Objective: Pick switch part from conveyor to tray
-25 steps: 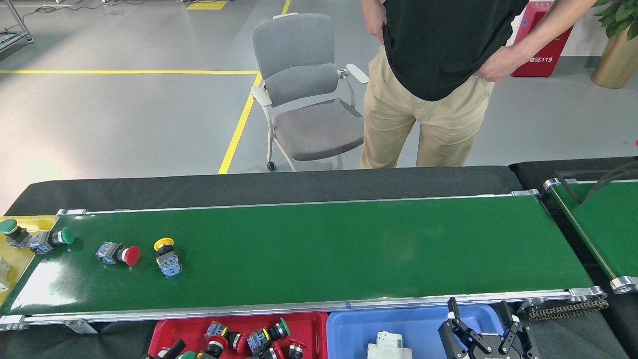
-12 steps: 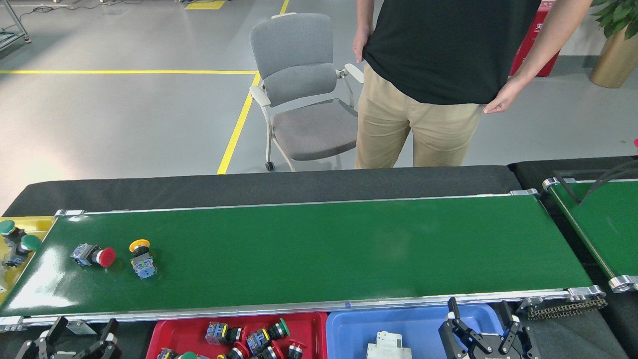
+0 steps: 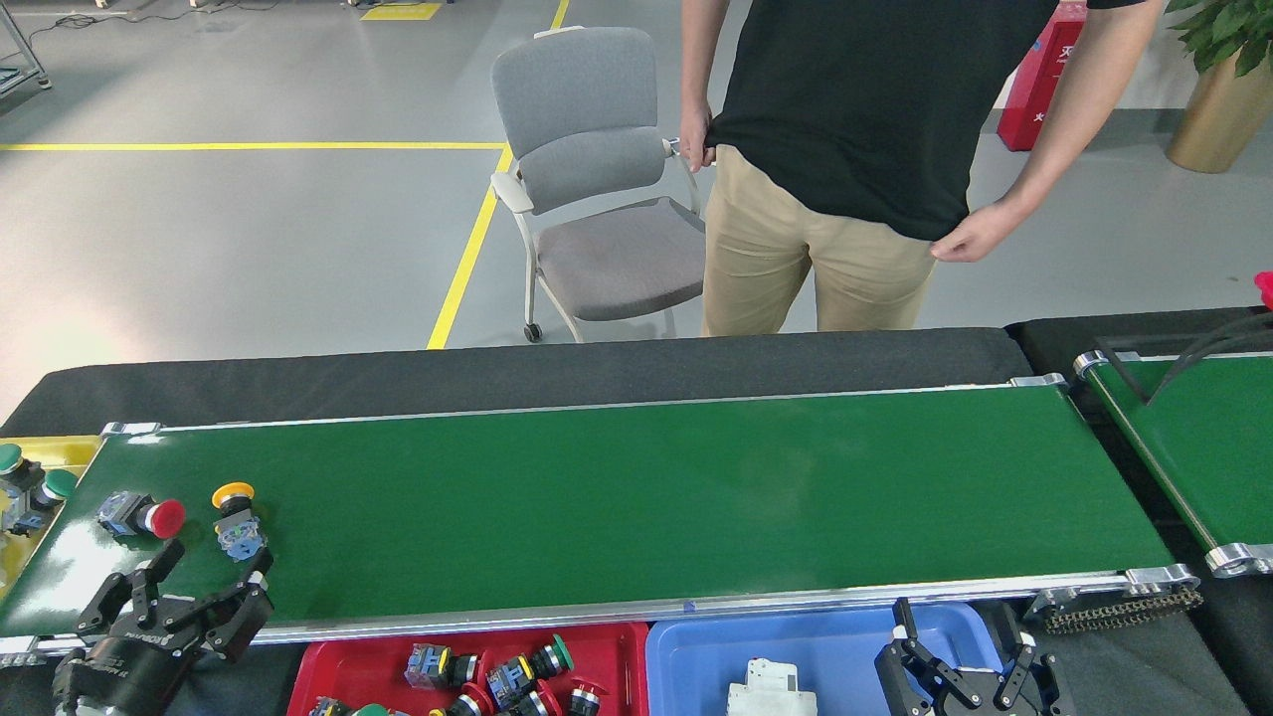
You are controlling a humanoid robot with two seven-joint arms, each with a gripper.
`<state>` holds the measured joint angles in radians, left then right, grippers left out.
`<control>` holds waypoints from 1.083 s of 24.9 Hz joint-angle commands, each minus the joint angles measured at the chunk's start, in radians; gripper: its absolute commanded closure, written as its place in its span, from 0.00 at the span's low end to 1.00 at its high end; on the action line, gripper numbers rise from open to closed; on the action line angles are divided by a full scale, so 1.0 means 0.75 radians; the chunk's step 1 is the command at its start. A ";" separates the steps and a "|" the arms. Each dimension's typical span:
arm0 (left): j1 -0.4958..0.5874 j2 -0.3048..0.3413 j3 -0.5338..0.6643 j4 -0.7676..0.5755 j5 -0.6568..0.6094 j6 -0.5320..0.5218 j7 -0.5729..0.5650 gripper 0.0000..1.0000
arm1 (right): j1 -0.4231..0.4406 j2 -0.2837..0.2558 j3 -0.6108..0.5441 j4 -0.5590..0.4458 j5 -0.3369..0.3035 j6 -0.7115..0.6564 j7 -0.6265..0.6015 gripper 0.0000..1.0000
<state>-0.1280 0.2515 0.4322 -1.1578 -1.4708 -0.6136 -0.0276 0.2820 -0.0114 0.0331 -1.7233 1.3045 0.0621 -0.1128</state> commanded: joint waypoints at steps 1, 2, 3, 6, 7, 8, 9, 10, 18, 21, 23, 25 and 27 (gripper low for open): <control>-0.063 0.041 0.003 0.067 -0.002 0.008 -0.002 0.00 | -0.016 -0.007 -0.001 -0.013 0.001 -0.009 -0.003 0.00; -0.093 0.053 0.003 0.106 -0.002 0.022 -0.002 0.00 | -0.018 -0.005 -0.001 -0.013 0.001 -0.009 -0.003 0.00; -0.122 0.064 0.003 0.151 -0.002 0.045 -0.002 0.00 | -0.018 -0.005 -0.001 -0.013 0.001 -0.009 -0.003 0.00; -0.200 0.102 -0.042 0.257 -0.002 0.092 0.000 0.00 | -0.018 -0.005 -0.001 -0.013 0.001 -0.007 -0.003 0.00; -0.208 0.106 -0.055 0.272 -0.002 0.098 0.000 0.00 | -0.020 -0.005 -0.001 -0.013 0.001 -0.009 -0.003 0.00; -0.216 0.111 -0.067 0.290 -0.002 0.108 0.002 0.00 | -0.022 -0.003 -0.001 -0.013 0.001 -0.009 -0.003 0.00; -0.220 0.113 -0.073 0.304 -0.002 0.129 0.004 0.01 | -0.022 -0.003 -0.001 -0.013 0.001 -0.007 -0.003 0.00; -0.224 0.113 -0.077 0.319 -0.002 0.155 0.006 0.03 | -0.026 -0.001 -0.001 -0.013 0.001 -0.007 -0.003 0.00; -0.238 0.106 -0.118 0.357 0.020 0.268 0.016 0.87 | -0.041 -0.001 -0.001 -0.013 0.001 -0.009 -0.001 0.00; -0.214 0.100 -0.128 0.327 0.034 0.241 0.072 0.93 | -0.043 -0.005 -0.001 -0.009 0.001 -0.009 -0.001 0.00; -0.153 0.094 -0.128 0.229 0.067 0.151 0.100 0.95 | -0.041 -0.005 -0.003 -0.005 0.001 -0.009 -0.001 0.00; -0.061 0.082 -0.128 0.063 0.102 0.082 0.100 0.95 | -0.039 -0.005 -0.005 -0.005 -0.001 -0.007 -0.001 0.00; 0.042 0.070 -0.132 -0.103 0.137 0.004 0.096 0.94 | -0.039 -0.003 -0.007 -0.003 -0.003 -0.007 -0.001 0.00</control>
<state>-0.1064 0.3006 0.3324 -1.1757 -1.3805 -0.5560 0.0322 0.2602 -0.0114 0.0318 -1.7170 1.3040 0.0590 -0.1119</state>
